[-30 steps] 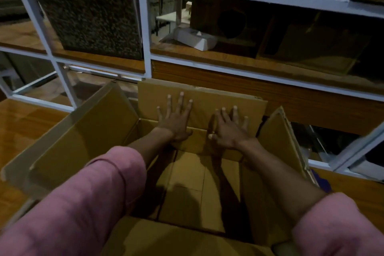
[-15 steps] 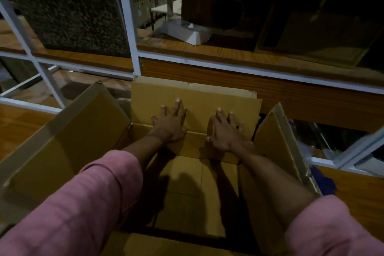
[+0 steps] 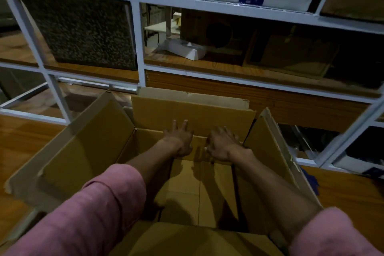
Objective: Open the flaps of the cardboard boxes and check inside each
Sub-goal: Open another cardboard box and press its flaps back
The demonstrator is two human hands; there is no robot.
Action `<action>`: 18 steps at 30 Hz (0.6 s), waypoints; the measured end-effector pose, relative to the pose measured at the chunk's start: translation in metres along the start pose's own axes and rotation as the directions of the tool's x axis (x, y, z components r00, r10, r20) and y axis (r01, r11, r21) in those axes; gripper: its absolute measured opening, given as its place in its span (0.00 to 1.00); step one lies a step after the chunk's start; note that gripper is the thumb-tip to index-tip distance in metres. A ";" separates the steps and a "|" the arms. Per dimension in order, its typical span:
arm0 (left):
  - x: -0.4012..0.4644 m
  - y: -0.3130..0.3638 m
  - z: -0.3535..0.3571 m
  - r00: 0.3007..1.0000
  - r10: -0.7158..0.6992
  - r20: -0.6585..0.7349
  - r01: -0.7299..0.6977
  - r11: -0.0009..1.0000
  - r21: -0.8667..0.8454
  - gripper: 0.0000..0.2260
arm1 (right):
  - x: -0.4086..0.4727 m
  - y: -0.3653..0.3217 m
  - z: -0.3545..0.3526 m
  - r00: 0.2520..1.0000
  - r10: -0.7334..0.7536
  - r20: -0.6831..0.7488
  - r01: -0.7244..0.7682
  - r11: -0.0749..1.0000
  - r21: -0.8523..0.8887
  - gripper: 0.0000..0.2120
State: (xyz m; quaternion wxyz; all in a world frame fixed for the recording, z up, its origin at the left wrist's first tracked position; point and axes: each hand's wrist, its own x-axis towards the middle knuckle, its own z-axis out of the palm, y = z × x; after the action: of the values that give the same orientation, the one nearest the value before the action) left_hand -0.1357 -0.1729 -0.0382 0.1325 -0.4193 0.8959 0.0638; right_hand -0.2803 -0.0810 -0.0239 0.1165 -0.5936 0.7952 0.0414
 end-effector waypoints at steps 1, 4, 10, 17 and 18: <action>-0.006 0.002 -0.002 1.000 0.009 0.029 -0.009 1.000 0.005 0.29 | -0.008 -0.002 -0.003 1.000 0.003 0.022 -0.002 1.000 -0.006 0.34; -0.026 0.006 -0.003 0.997 0.060 0.045 -0.060 0.998 0.001 0.30 | -0.032 -0.007 -0.010 0.999 0.007 0.053 -0.006 1.000 -0.020 0.35; -0.068 0.009 0.006 0.992 0.104 0.067 -0.103 0.994 -0.023 0.30 | -0.069 -0.014 -0.005 0.998 0.044 0.055 -0.043 0.999 -0.018 0.35; -0.093 -0.017 0.025 0.994 0.046 0.102 -0.039 0.997 -0.067 0.30 | -0.091 -0.026 0.008 0.976 0.089 0.198 -0.100 0.994 0.049 0.32; -0.094 -0.022 0.028 0.993 0.037 0.112 -0.029 0.997 -0.069 0.29 | -0.095 -0.028 0.010 0.967 0.082 0.239 -0.099 0.993 0.060 0.30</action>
State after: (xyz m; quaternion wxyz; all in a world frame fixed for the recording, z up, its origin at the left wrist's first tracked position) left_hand -0.0560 -0.1114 -0.0379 0.1680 -0.4042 0.8911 0.1198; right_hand -0.2274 0.0013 -0.0094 0.2294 -0.5430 0.8029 0.0888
